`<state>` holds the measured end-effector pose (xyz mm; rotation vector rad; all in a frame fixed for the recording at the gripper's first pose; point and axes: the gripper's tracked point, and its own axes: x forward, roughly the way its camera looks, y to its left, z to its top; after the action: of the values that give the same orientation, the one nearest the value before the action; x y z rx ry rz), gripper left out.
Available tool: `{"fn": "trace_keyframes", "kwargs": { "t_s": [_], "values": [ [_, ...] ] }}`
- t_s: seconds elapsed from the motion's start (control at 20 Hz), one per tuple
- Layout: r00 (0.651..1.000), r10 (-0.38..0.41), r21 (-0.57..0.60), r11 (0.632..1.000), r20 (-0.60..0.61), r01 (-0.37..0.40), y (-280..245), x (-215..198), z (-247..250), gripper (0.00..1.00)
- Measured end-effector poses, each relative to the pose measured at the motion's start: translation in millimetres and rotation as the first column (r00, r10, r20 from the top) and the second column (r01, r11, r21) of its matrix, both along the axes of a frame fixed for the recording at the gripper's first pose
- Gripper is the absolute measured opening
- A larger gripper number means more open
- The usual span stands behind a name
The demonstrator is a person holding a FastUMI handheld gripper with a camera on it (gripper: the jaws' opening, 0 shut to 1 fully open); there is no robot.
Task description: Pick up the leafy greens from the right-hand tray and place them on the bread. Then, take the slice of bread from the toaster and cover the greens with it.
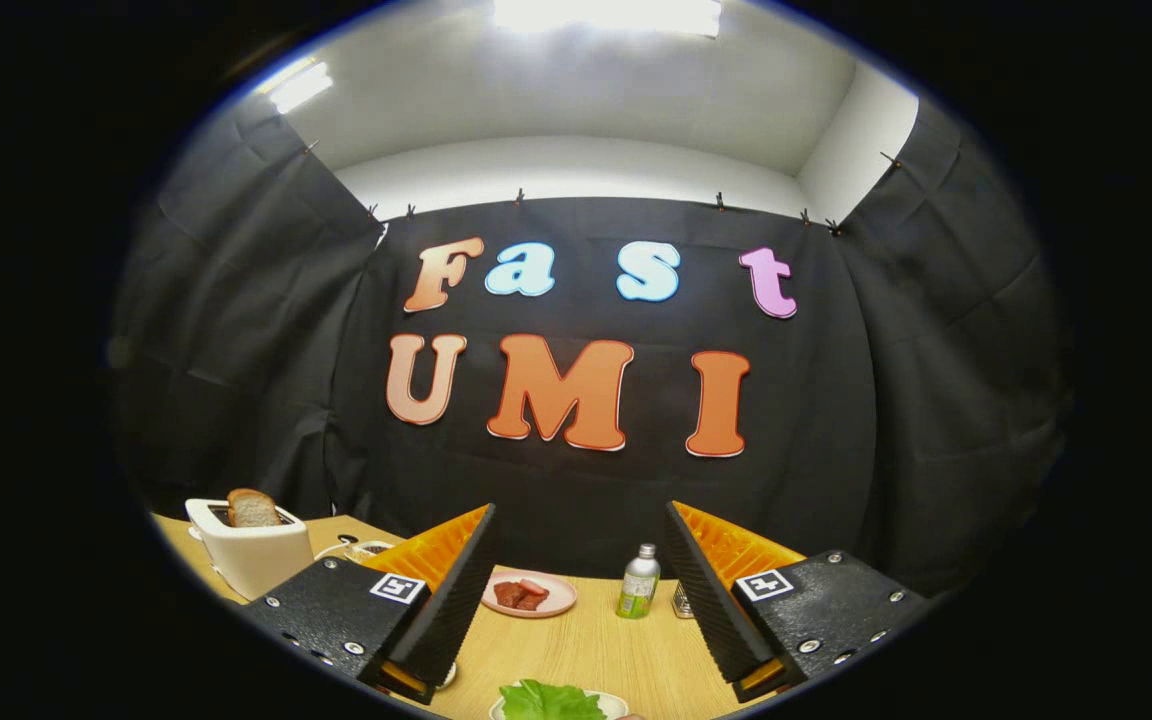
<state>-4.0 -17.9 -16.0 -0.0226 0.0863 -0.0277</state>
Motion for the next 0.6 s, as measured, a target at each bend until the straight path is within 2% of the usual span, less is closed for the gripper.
{"fn": "trace_keyframes", "kwargs": {
  "t_s": [0.2,0.35,0.45,0.6],
  "values": [
    [0.990,0.001,0.017,1.000,-0.142,0.001,-4.7,-2.0,-42.1,0.97],
    [0.964,0.019,0.013,1.000,-0.265,-0.016,-5.0,-5.5,-76.5,0.97],
    [0.930,0.060,0.048,0.998,-0.364,-0.045,3.7,-10.1,-103.6,0.97],
    [0.846,0.128,0.137,0.988,-0.517,-0.066,14.0,-23.2,-144.7,0.97]
  ]
}}
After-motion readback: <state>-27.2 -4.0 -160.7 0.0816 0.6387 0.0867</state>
